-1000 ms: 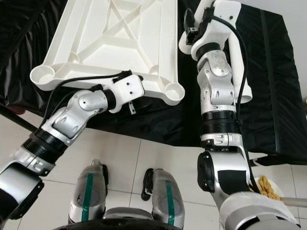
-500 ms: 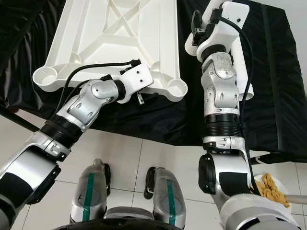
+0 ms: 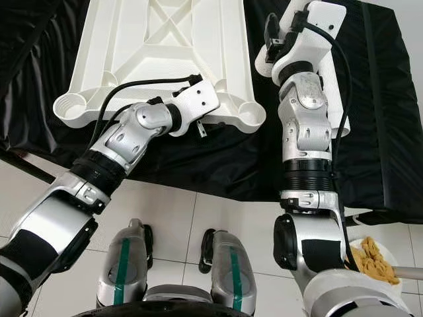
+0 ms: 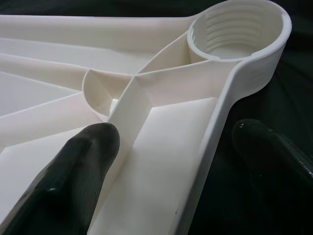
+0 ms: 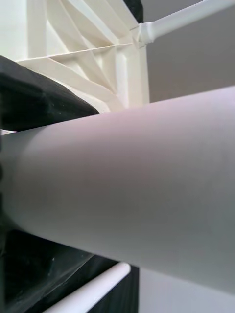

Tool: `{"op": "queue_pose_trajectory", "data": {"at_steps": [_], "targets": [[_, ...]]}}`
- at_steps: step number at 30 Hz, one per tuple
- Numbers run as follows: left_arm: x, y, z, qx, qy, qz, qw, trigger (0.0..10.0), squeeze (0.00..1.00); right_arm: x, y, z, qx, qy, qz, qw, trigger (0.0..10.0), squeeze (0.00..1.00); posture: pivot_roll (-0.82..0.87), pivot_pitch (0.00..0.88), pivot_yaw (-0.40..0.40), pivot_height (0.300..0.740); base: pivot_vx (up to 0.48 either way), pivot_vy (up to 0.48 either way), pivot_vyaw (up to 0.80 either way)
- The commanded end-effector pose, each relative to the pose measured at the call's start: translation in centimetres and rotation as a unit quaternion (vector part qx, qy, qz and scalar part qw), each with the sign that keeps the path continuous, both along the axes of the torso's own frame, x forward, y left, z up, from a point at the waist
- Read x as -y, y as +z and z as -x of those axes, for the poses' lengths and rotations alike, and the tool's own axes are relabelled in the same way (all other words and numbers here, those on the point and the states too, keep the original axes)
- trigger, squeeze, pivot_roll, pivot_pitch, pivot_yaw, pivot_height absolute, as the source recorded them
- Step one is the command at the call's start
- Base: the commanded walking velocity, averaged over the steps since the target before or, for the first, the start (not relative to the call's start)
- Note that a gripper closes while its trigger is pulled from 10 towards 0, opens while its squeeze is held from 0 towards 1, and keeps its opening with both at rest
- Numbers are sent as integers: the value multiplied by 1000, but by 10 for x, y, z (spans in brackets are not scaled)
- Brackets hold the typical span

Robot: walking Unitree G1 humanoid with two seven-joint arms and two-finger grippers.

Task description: Building children table

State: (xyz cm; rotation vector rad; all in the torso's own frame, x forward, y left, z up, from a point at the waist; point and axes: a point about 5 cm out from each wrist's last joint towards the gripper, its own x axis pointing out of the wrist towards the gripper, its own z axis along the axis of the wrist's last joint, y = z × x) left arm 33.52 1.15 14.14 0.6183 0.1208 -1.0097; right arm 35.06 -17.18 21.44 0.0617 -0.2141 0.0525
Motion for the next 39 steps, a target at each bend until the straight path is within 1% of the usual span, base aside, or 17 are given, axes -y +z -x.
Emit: {"op": "queue_pose_trajectory", "data": {"at_steps": [1, 4, 9, 11, 14, 15, 17, 18, 19, 20, 21, 22, 24, 28, 33, 36, 39], "targets": [[-11, 9, -16, 88, 146, 27, 985, 10000, 0, 0, 2, 2, 2, 6, -2, 1000, 10000, 0, 54, 97, -65, 740, 0, 0, 0], [-13, 10, -20, 91, 163, 28, 982, 10000, 0, -2, -1, 5, -7, 17, 2, 1000, 10000, 0, 54, 100, -69, 740, 0, 0, 0], [-13, 16, -20, 103, 156, 31, 982, 10000, 0, -3, -2, 8, -15, 21, 12, 1000, 10000, 0, 53, 101, -69, 740, 0, 0, 0], [-13, 24, -16, 95, 138, 58, 984, 10000, 0, -2, -5, 12, -26, 28, 24, 999, 10000, 0, 60, 98, -71, 740, 0, 0, 0], [-13, 26, -15, 91, 128, 69, 985, 10000, 0, -2, -6, 14, -30, 31, 25, 999, 10000, 0, 66, 97, -74, 740, 0, 0, 0], [-12, 31, -8, 80, 102, 95, 987, 10000, 0, -2, -7, 17, -32, 37, 34, 998, 10000, 0, 72, 96, -77, 740, 0, 0, 0], [-10, 43, 7, 65, 45, 147, 986, 10000, 0, -3, -10, 22, -34, 51, 44, 997, 10000, 0, 79, 96, -81, 740, 0, 0, 0], [-10, 43, 7, 65, 45, 147, 986, 10000, 0, -3, -10, 22, -34, 51, 44, 997, 10000, 0, 79, 96, -81, 740, 0, 0, 0], [-10, 48, 14, 59, 21, 165, 984, 10000, 0, -3, -12, 25, -35, 56, 47, 997, 10000, 0, 85, 94, -86, 740, 0, 0, 0], [-10, 48, 14, 59, 21, 165, 984, 10000, 0, -3, -12, 25, -35, 56, 47, 997, 10000, 0, 85, 94, -86, 740, 0, 0, 0], [-10, 52, 20, 53, 6, 185, 981, 10000, 0, -4, -13, 27, -34, 61, 49, 996, 10000, 0, 90, 92, -89, 740, 0, 0, 0], [-10, 54, 25, 36, -3, 207, 978, 10000, 0, -5, -14, 29, -34, 66, 52, 996, 10000, 0, 93, 90, -93, 740, 0, 0, 0], [-12, 55, 27, 22, 3, 229, 973, 10000, 0, -8, -21, 33, -34, 76, 65, 994, 10000, 0, 97, 87, -96, 740, 0, 0, 0], [-14, 51, 27, 4, 25, 235, 972, 10000, 0, -12, -28, 35, -41, 87, 75, 993, 10000, 0, 99, 83, -100, 740, 0, 0, 0], [-19, 47, 37, -8, 32, 242, 970, 10000, 0, -13, -29, 37, -51, 91, 74, 992, 10000, 0, 102, 77, -106, 740, 0, 0, 0], [-21, 45, 38, -10, 34, 242, 970, 10000, 0, -13, -29, 37, -53, 91, 75, 992, 10000, 0, 102, 77, -106, 740, 0, 0, 0], [-28, 36, 41, -22, 47, 236, 970, 10000, 0, -10, -29, 39, -56, 89, 81, 991, 10000, 0, 95, 76, -100, 740, 0, 0, 0]]}}
